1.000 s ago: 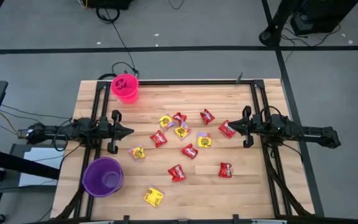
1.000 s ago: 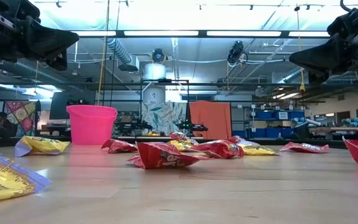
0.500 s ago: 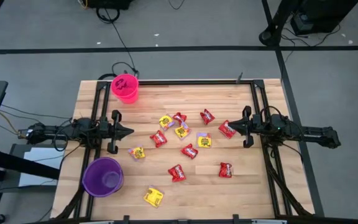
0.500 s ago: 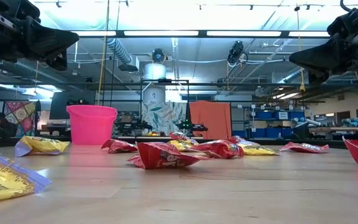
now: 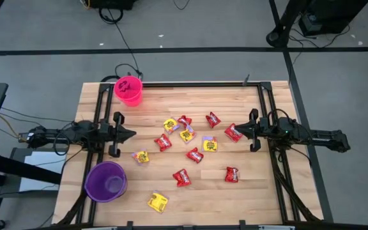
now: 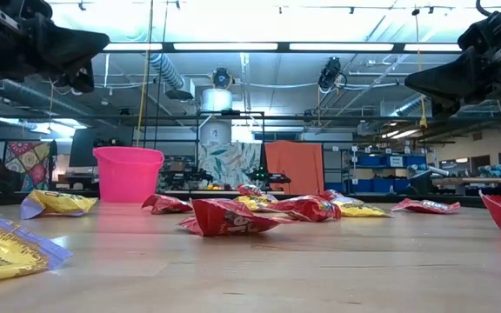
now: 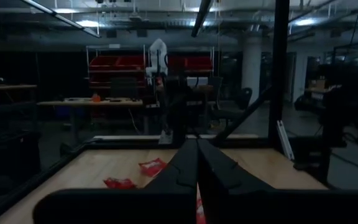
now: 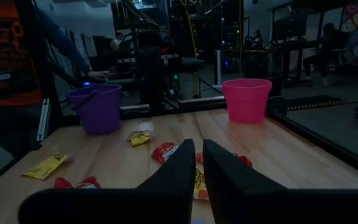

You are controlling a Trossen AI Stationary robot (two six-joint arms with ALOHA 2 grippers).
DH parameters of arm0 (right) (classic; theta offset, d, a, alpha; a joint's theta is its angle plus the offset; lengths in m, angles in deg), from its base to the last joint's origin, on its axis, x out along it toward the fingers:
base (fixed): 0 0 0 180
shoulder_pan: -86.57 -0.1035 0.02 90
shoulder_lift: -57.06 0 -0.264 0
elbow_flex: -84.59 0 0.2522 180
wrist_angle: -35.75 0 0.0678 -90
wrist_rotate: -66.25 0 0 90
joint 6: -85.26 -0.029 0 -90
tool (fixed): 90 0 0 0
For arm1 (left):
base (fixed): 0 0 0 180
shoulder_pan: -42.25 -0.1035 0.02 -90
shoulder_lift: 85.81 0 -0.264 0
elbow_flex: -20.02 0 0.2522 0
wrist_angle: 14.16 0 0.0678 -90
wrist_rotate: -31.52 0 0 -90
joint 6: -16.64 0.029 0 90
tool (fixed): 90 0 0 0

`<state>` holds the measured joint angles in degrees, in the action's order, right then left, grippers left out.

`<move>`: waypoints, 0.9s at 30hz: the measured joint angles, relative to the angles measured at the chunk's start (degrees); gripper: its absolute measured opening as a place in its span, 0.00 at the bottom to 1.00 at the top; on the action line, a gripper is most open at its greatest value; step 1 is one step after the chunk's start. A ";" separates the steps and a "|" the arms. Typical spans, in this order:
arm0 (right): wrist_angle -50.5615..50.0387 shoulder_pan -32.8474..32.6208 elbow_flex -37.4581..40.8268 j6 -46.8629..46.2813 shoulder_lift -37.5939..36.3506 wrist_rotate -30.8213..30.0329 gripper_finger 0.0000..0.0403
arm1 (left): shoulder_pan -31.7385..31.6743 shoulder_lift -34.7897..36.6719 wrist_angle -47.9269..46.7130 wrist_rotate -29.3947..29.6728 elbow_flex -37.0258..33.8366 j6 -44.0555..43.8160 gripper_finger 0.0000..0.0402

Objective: Sort candy by brand, put in halloween buckets
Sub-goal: Put the yellow candy into the pink bucket

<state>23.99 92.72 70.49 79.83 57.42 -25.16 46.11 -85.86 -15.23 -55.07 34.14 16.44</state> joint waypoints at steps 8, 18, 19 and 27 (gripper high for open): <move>0.00 -0.02 0.00 0.00 -0.02 0.00 0.11 | 0.00 0.00 -0.18 -1.11 0.00 -0.99 0.02; 5.19 -0.01 0.00 0.02 -0.02 -2.65 0.11 | 0.00 -4.83 -8.34 11.46 5.38 -0.05 0.02; 6.29 0.00 0.00 0.04 -0.02 -3.35 0.11 | 0.00 -6.57 -9.39 12.87 7.26 -0.03 0.02; 6.70 0.00 0.00 2.62 0.26 -7.93 0.08 | 0.00 -28.25 -16.67 21.81 28.59 -0.86 0.02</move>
<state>30.69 92.71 70.49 82.45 57.68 -33.09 46.11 -114.11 -31.90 -33.26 62.74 15.58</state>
